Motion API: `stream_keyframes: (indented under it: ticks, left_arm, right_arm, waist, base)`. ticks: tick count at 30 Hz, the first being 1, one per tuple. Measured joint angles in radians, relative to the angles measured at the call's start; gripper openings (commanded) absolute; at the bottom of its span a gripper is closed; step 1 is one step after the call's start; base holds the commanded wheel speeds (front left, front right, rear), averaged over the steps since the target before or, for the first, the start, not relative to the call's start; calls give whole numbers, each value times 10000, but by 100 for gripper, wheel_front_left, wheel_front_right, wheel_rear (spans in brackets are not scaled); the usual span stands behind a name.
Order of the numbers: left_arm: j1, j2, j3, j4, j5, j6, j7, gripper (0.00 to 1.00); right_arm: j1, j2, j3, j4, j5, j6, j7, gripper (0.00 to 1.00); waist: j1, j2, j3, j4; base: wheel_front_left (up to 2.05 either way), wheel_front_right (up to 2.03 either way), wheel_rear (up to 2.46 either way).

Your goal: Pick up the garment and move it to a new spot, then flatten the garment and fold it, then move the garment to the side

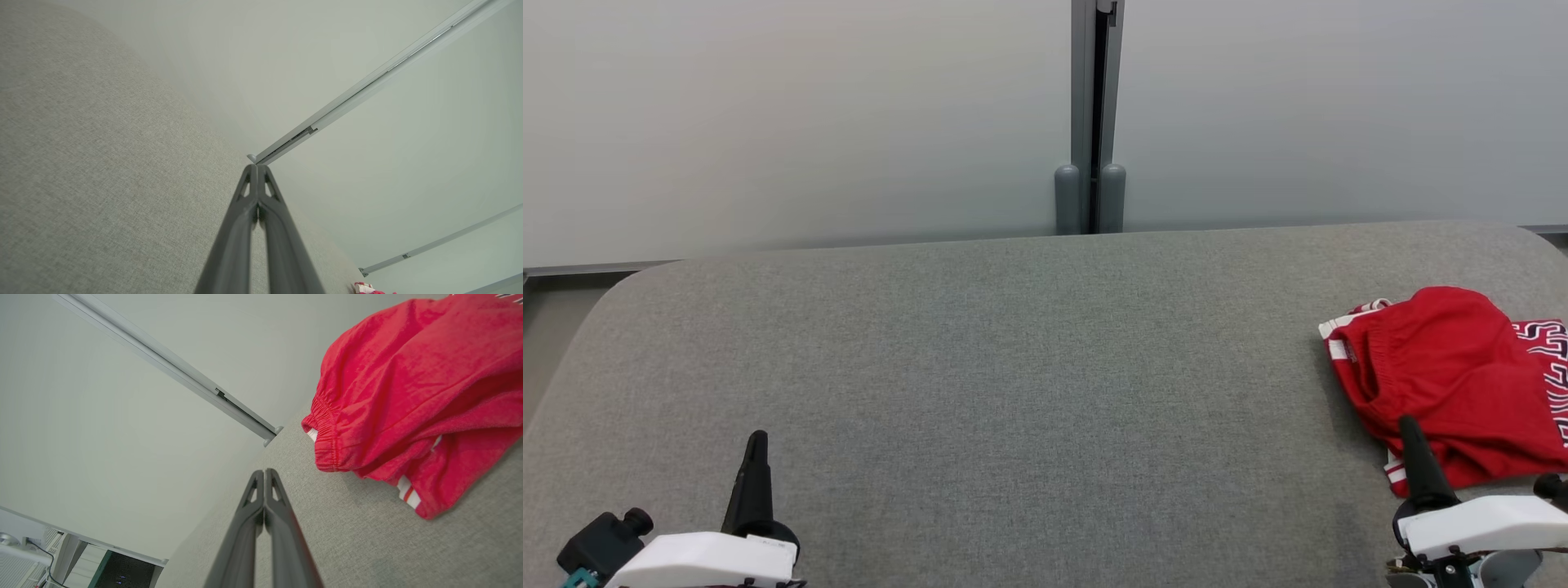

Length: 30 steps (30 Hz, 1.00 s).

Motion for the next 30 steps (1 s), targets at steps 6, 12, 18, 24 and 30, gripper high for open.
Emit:
stream_keyframes:
  ticks: [6,12,18,24,30]
  left_arm:
    - [-58,2,50,-12,-686,-2,174,0]
    - [-181,6,100,-42,-1325,-2,349,0]
    - [-233,10,138,-58,-1925,-4,499,0]
    - [-381,13,182,-94,-2606,-13,688,0]
    - [-409,13,209,-105,-3024,-13,792,0]
  right_arm:
    - [-30,50,-127,-23,619,0,184,0]
    - [-110,88,-251,-44,1195,0,351,0]
    - [-156,117,-351,-58,1758,0,520,0]
    - [-210,150,-489,-84,2364,0,677,0]
    - [-235,176,-568,-102,2782,0,790,0]
  waist:
    - [0,0,44,-7]
    - [0,0,89,-15]
    - [0,0,133,-22]
    - [0,0,184,-31]
    - [0,0,222,-37]
  base:
    - [0,0,0]
    - [0,0,0]
    - [0,0,0]
    - [0,0,0]
    - [0,0,0]
